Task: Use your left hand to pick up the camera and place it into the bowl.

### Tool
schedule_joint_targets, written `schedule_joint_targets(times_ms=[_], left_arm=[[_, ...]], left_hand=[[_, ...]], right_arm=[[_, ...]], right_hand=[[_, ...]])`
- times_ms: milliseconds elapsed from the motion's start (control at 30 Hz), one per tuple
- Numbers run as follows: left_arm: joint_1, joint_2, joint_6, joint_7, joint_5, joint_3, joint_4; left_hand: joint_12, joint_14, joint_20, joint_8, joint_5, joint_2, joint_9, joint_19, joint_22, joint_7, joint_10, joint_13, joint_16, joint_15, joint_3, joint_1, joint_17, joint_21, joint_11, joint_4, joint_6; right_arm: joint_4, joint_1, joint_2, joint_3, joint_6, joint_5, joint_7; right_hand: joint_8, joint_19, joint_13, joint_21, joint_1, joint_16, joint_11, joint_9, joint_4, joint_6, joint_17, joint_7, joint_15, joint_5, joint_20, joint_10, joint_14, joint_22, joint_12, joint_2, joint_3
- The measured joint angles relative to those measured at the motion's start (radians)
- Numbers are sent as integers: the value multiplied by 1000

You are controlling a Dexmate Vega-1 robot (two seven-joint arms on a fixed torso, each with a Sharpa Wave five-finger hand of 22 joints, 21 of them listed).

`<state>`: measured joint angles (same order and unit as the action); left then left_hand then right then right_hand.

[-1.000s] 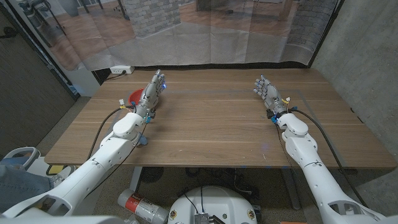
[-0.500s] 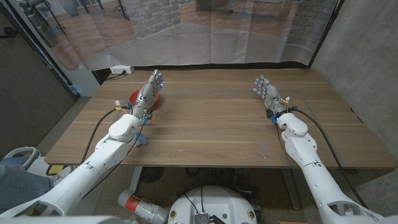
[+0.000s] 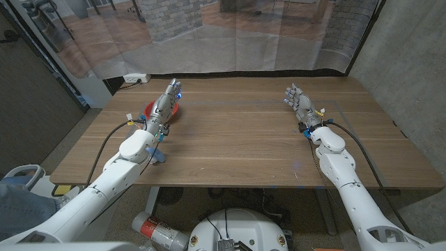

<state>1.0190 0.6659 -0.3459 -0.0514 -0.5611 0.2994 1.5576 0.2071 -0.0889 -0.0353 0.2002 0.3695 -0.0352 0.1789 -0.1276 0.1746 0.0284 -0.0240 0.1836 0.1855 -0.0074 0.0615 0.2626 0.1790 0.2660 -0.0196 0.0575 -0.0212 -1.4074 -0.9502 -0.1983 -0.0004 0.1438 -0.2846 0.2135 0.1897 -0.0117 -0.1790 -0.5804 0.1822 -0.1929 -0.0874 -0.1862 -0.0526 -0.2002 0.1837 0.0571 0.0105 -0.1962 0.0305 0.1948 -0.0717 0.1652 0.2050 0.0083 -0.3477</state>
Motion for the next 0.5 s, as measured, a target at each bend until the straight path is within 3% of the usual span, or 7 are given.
schedule_joint_targets(times_ms=[500], left_arm=[[38,17,-34,-26,37,-15,29]], left_hand=[[0,5,6,0,0,0,0,6,0,4,0,0,0,5,0,0,0,-4,0,0,4]], right_arm=[[5,3,2,1,0,1,0]], right_hand=[[0,-5,0,4,0,0,0,0,-4,0,0,0,0,0,6,0,0,5,0,0,4]])
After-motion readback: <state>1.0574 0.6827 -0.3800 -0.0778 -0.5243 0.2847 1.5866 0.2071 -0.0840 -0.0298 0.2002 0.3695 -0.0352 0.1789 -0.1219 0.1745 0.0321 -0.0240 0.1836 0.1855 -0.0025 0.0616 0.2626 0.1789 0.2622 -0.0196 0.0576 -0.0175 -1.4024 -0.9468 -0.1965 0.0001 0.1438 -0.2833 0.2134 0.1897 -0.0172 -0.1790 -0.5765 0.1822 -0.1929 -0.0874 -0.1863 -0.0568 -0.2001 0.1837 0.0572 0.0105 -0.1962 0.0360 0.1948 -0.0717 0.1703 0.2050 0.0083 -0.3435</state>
